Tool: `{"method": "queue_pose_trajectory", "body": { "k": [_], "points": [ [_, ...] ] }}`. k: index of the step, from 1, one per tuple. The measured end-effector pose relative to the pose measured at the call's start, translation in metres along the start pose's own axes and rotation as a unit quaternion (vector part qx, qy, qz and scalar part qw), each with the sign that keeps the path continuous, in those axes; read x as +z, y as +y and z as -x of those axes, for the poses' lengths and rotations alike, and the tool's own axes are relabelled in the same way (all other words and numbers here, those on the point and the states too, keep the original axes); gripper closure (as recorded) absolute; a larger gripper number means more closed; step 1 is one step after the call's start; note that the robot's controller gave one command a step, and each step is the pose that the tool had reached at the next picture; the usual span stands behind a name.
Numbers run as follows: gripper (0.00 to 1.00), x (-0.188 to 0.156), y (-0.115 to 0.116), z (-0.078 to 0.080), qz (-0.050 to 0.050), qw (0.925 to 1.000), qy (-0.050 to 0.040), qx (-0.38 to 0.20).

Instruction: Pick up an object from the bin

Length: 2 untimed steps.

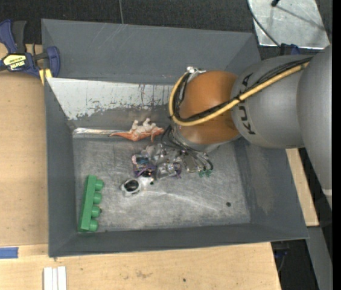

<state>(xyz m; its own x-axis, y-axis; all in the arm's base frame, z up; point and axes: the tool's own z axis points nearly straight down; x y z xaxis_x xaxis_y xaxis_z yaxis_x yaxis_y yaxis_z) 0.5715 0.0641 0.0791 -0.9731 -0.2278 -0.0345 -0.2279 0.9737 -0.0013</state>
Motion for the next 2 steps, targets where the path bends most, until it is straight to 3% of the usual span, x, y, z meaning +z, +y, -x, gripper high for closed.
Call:
{"method": "queue_pose_trajectory", "body": {
  "k": [1, 2],
  "points": [
    [1.00, 0.000, 0.000, 0.000, 0.000, 1.0000, 0.0000, 0.000],
    [1.00, -0.035, -0.002, -0.005, 0.001, 0.9998, 0.0175, -0.011]
  ]
}}
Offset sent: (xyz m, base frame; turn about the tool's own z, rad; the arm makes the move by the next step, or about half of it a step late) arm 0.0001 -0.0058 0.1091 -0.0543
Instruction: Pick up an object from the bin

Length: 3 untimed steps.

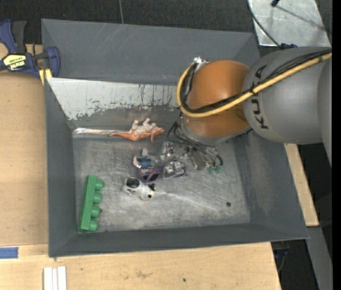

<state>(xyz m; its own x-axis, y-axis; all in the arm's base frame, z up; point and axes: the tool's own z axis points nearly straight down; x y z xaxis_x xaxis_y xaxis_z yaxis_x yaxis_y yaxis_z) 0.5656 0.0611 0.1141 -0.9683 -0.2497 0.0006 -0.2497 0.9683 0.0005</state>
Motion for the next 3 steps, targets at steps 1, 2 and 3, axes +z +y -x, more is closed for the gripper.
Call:
{"method": "queue_pose_trajectory", "body": {
  "k": [1, 2, 3],
  "points": [
    [1.00, -0.060, 0.001, -0.006, 0.000, 1.0000, 0.0003, -0.005],
    [1.00, -0.052, -0.009, 0.017, -0.002, 0.9999, -0.0107, -0.006],
    [1.00, -0.054, -0.013, -0.008, 0.001, 0.9999, 0.0065, -0.010]
  ]
}}
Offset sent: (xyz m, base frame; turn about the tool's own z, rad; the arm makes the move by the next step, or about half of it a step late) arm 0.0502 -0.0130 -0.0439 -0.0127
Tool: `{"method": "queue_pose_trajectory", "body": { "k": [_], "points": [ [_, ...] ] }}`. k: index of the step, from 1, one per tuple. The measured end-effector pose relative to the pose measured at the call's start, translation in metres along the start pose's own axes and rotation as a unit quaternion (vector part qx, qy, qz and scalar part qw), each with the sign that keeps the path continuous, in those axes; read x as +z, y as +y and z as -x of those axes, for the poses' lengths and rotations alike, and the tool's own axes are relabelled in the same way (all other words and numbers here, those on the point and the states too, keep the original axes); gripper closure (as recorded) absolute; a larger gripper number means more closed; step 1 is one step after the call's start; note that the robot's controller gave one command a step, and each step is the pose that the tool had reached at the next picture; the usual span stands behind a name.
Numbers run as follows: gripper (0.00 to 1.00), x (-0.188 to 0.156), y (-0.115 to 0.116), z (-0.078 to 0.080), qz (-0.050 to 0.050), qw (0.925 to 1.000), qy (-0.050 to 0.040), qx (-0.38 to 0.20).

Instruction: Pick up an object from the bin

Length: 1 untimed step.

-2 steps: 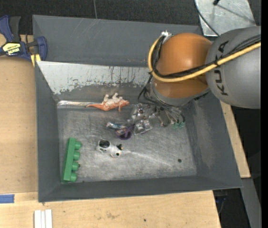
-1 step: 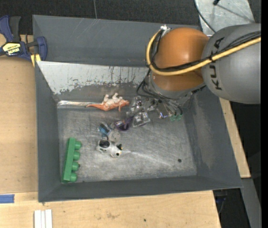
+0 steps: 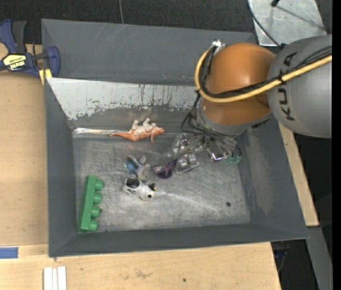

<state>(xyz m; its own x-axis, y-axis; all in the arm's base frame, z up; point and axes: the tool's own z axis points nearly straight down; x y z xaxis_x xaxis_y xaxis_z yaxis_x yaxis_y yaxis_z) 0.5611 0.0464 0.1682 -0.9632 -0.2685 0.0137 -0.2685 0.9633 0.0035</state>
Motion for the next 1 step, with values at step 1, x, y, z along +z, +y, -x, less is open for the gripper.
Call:
{"method": "queue_pose_trajectory", "body": {
  "k": [1],
  "points": [
    [1.00, -0.0557, 0.0095, -0.0078, -0.002, 0.9998, -0.0076, -0.016]
  ]
}}
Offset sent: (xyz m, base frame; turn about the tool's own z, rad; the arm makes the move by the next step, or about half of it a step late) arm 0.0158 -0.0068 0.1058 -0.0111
